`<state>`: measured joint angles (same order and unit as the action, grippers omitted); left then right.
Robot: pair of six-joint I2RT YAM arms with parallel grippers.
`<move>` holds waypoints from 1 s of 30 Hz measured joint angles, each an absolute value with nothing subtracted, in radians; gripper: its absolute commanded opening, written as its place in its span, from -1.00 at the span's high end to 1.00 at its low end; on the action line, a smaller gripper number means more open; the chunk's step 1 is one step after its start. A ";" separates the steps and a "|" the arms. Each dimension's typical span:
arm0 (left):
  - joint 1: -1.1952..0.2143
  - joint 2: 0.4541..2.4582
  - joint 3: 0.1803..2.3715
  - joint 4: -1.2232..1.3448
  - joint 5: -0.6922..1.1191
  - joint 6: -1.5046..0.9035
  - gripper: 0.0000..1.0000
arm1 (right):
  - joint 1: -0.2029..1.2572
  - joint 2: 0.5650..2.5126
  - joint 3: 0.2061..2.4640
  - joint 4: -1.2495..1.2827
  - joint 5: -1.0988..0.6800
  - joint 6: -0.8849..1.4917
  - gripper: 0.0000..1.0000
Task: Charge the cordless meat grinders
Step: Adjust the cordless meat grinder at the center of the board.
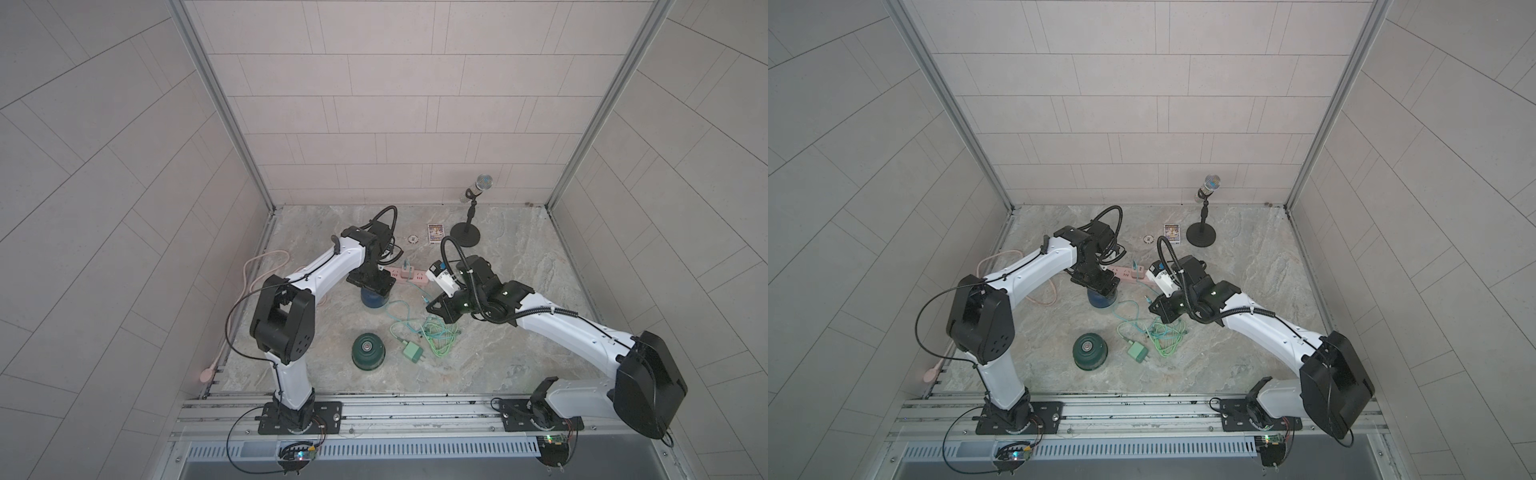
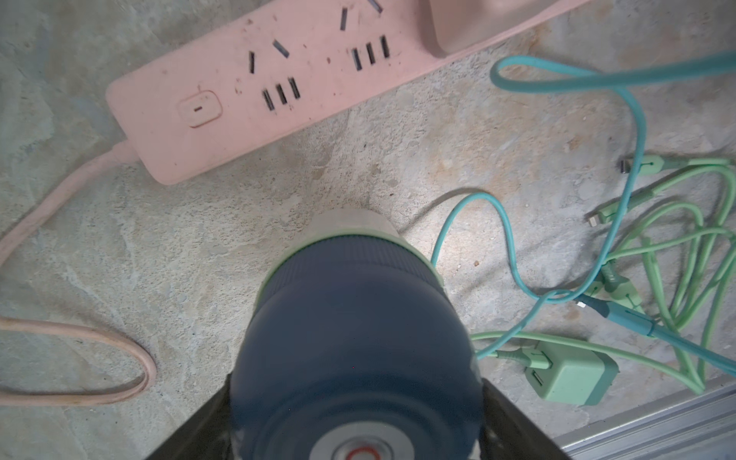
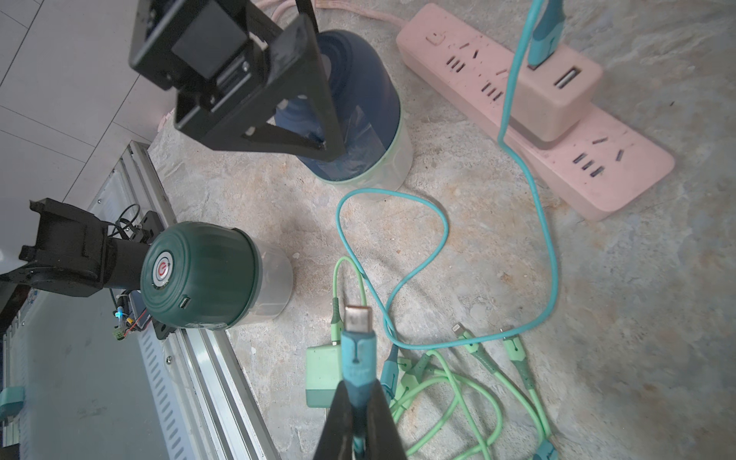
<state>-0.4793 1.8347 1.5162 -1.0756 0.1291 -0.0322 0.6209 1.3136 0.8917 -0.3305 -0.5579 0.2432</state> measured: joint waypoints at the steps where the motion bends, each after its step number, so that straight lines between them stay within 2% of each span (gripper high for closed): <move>1: -0.479 1.841 1.526 -1.086 0.127 -0.056 -0.50 | 0.621 1.314 0.892 -0.328 -0.558 0.243 0.88; 7: -0.459 1.851 1.546 -1.128 0.102 -0.252 -0.46 | 0.621 1.314 0.892 -0.318 -0.562 0.239 0.88; 15: -0.346 1.842 1.546 -1.162 0.088 -0.554 -0.33 | 0.621 1.314 0.891 -0.311 -0.580 0.236 0.88; 23: -0.341 1.829 1.523 -1.132 0.121 -0.874 -0.28 | 0.621 1.299 0.843 -0.287 -0.601 0.240 0.89; 27: -0.357 1.772 1.446 -1.083 0.132 -1.057 -0.28 | 0.621 1.285 0.837 -0.278 -0.602 0.240 0.89; 30: -0.377 1.750 1.419 -1.076 0.118 -1.164 -0.40 | 0.621 1.268 0.828 -0.267 -0.603 0.240 0.88</move>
<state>-0.3771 1.7500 1.4193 -1.0763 0.1177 -1.1637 0.6209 1.2682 0.8284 -0.2672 -0.6025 0.2398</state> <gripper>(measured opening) 0.879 0.075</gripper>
